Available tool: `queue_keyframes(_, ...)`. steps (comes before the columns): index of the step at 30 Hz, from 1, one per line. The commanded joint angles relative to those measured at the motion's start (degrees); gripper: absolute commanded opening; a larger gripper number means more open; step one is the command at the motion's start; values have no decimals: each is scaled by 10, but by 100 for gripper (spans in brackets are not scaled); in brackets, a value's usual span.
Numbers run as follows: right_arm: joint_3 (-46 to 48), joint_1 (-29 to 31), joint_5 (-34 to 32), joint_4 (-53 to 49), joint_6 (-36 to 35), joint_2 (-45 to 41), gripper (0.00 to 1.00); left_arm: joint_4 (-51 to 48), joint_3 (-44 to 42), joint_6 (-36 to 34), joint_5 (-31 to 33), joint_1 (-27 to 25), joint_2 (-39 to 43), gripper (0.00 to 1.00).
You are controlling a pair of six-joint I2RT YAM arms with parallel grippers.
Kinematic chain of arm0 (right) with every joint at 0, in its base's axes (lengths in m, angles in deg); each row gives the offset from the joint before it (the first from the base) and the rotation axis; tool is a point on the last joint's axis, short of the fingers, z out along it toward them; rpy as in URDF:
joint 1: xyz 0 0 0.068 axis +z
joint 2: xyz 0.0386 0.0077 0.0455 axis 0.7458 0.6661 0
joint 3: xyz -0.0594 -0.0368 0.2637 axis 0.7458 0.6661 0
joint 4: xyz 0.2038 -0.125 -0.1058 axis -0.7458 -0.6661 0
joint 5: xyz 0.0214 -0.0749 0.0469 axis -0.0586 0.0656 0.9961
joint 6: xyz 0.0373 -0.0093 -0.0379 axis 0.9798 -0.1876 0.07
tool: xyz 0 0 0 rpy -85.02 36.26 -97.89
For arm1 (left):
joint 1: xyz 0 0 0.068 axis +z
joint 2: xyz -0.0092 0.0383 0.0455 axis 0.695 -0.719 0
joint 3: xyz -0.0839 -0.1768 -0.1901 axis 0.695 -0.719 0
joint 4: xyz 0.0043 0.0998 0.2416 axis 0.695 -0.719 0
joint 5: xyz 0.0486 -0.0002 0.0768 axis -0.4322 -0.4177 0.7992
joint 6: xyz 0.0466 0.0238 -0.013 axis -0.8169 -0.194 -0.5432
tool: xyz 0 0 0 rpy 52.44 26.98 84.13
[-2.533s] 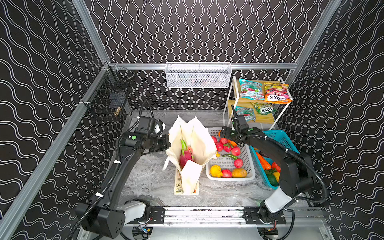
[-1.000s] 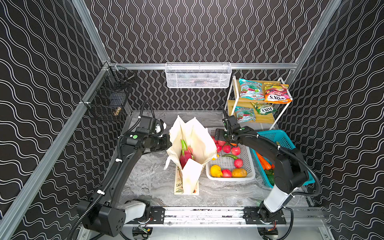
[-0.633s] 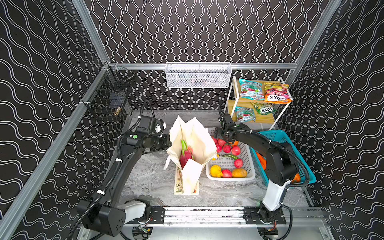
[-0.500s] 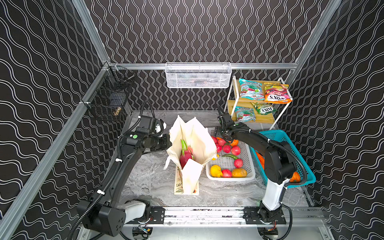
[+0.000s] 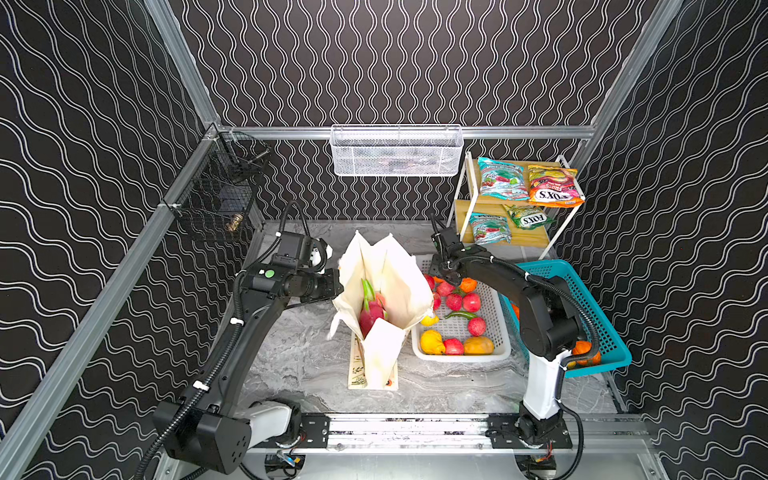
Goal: Place the food into the grocery bag and tie it
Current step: 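Lower the right gripper into the white basket and grasp the orange fruit, then lift the orange with the right gripper and carry it into the tote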
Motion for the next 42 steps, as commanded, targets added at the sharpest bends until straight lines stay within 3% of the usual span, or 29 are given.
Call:
queue_keyframes(1, 1, 1, -3, -7, 8, -18, 46, -3, 5, -8, -1, -1, 2, 0)
queue_keyframes(5, 7, 1, 2, -15, 6, -39, 37, -3, 5, -8, -1, 0, 1, 0)
queue_keyframes(14, 62, 9, 21, -28, 13, -220, 37, -7, 5, -5, 4, 0, 3, 0)
queue_keyframes(25, -14, 105, 72, -71, -7, -381, 36, 2, -3, 5, 3, 0, 4, 0)
queue_keyframes(34, -128, 212, 178, -20, 10, -298, 36, -1, -2, 9, 1, -2, 8, 0)
queue_keyframes(42, -138, 264, 180, -13, 10, -194, 37, -6, 3, 9, -2, -2, 14, 0)
